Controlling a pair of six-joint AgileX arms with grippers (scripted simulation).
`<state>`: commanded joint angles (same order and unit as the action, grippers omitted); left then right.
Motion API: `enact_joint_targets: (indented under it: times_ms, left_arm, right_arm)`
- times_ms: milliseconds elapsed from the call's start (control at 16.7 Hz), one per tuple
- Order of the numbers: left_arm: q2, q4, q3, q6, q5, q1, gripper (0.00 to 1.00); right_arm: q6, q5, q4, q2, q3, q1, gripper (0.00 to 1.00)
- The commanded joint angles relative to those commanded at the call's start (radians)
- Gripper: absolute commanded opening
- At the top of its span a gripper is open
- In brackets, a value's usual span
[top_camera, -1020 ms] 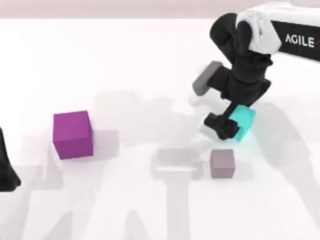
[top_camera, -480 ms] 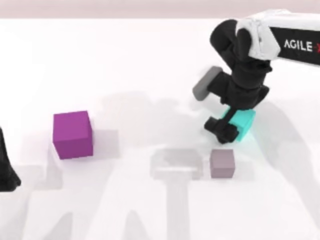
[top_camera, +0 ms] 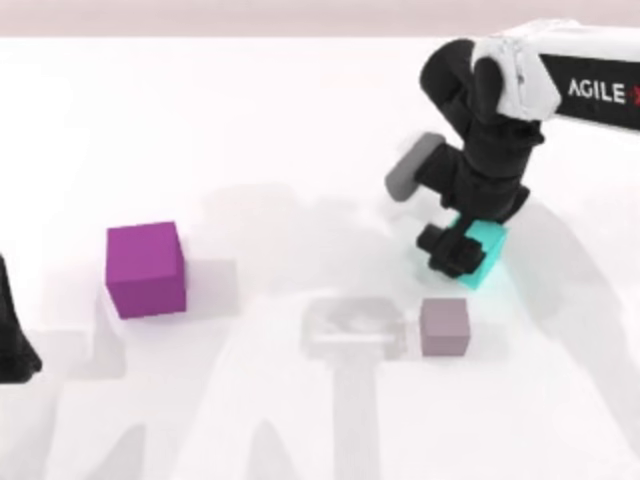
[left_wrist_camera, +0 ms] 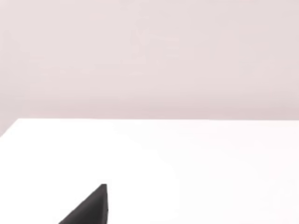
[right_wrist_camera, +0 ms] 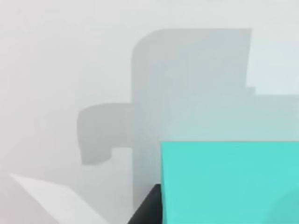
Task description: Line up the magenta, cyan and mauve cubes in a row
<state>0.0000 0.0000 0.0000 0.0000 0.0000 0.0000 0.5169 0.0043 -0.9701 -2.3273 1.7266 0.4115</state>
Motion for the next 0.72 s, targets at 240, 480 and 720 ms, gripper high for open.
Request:
enact_joint_targets:
  times_ms: [240, 480, 720]
  left_arm:
    - [0.0, 0.0, 0.0, 0.0, 0.0, 0.0, 1.0]
    - [0.0, 0.0, 0.0, 0.0, 0.0, 0.0, 1.0]
    - [0.0, 0.0, 0.0, 0.0, 0.0, 0.0, 1.0]
  right_arm:
    - [0.0, 0.0, 0.0, 0.0, 0.0, 0.0, 0.0]
    - [0.0, 0.0, 0.0, 0.0, 0.0, 0.0, 0.0]
    - [-0.008, -0.009, -0.014, 0.024, 0.007, 0.003, 0.0]
